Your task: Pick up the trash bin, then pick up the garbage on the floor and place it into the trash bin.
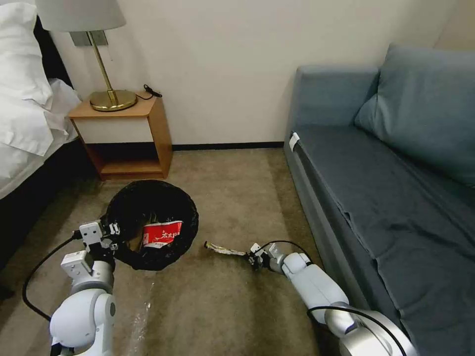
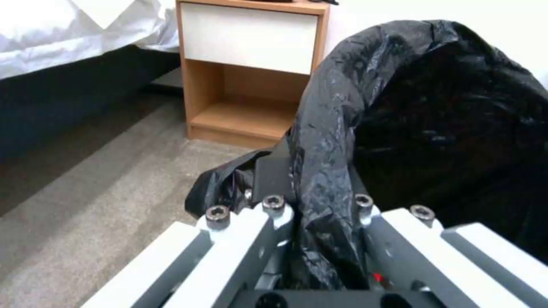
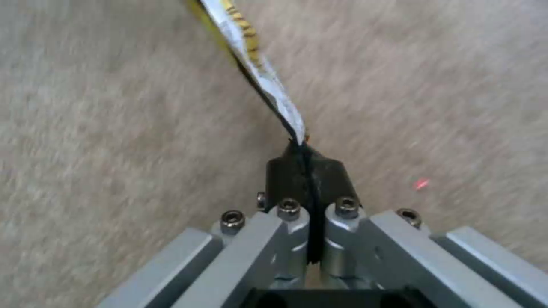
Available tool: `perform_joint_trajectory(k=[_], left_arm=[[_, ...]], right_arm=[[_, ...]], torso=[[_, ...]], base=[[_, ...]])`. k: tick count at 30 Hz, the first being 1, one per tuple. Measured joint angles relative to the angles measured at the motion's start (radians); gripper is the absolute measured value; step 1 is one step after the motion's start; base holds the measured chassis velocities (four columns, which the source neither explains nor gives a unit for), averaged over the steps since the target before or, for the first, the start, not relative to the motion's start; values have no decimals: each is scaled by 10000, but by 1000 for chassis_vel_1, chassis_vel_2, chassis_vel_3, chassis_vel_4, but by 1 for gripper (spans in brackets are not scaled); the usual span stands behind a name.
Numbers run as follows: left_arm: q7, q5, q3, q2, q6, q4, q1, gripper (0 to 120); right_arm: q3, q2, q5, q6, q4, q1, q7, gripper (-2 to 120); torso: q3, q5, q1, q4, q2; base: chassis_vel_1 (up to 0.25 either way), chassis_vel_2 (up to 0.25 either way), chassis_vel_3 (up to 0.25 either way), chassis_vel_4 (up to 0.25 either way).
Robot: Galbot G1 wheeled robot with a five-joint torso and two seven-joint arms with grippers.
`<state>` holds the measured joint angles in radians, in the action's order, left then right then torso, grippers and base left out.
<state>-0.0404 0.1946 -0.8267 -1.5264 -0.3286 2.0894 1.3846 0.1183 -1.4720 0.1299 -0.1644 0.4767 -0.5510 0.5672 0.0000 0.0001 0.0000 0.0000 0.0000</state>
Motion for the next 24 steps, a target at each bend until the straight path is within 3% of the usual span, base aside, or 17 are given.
perform_joint_trajectory(k=[9, 24], left_arm=[[2, 95, -22, 95, -3, -172, -221, 4], [11, 165, -11, 142, -8, -260, -302, 4]], right_arm=[[1173, 295, -842, -684, 494, -69, 5, 0], [1842, 598, -2136, -709, 1604, 3, -731, 0]], torso=[[0, 0, 0, -1, 0], [1, -1, 0, -2, 0]], base=[[0, 0, 0, 0], [0, 0, 0, 0]])
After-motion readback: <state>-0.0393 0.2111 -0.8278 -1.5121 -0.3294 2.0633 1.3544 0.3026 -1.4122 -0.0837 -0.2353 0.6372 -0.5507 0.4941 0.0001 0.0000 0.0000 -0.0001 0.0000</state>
